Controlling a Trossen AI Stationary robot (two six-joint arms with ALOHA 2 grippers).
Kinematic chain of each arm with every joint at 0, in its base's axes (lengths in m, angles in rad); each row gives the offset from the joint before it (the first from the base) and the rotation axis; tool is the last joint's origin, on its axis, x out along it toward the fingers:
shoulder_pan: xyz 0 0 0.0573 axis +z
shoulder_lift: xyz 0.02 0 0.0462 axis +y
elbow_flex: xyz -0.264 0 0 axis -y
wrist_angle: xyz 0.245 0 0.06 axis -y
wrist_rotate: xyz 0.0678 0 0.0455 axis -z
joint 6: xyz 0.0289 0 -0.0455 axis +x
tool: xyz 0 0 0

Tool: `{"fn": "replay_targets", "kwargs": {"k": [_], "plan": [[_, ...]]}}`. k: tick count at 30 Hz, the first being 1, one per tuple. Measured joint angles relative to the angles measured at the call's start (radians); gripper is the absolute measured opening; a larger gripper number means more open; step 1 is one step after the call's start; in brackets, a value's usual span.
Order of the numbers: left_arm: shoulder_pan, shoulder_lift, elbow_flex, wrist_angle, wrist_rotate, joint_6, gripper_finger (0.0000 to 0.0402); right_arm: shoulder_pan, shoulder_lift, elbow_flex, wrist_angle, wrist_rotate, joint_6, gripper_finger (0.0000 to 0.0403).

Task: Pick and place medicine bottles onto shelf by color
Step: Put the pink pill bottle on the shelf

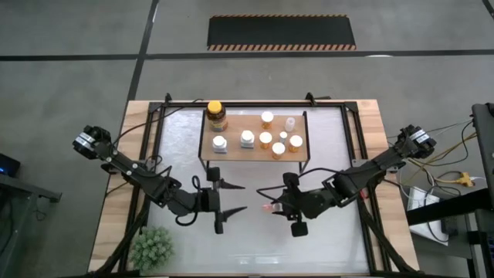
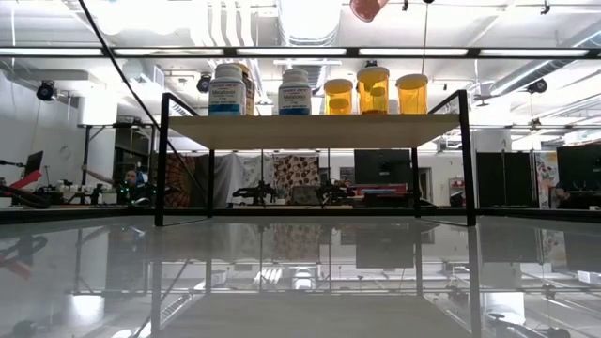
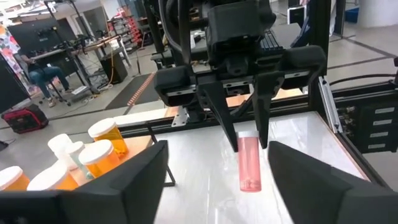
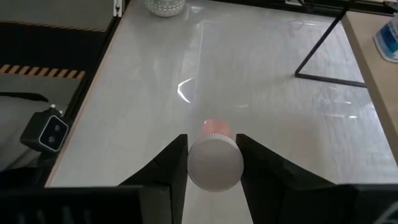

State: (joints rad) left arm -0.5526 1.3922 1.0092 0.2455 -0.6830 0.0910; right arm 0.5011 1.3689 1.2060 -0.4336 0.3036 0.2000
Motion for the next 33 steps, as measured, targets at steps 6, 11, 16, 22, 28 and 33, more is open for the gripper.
{"fn": "replay_targets", "kwargs": {"k": [6,11,16,22,28,33], "plan": [[0.0,0.0,0.0,-0.002,0.0,-0.002,0.0316,-0.005,0.0,0.0,-0.002,0.0,0.001,0.0115],[0.0,0.0,-0.001,-0.014,0.0,-0.006,0.0329,-0.011,0.0,0.025,-0.028,-0.005,0.022,0.0114],[0.0,0.0,-0.001,-0.018,0.0,-0.008,0.0329,-0.01,-0.001,0.046,-0.034,-0.02,0.024,0.0115],[0.0,0.013,-0.002,-0.019,0.002,-0.007,0.0329,-0.011,-0.001,0.05,-0.034,-0.019,0.017,0.0115],[0.0,0.029,-0.002,-0.021,0.004,-0.007,0.0329,-0.011,-0.001,0.05,-0.033,-0.019,0.012,0.0116],[0.0,0.04,-0.002,-0.019,0.004,-0.007,0.0329,-0.011,-0.001,0.051,-0.033,-0.018,0.011,0.0116]]}}
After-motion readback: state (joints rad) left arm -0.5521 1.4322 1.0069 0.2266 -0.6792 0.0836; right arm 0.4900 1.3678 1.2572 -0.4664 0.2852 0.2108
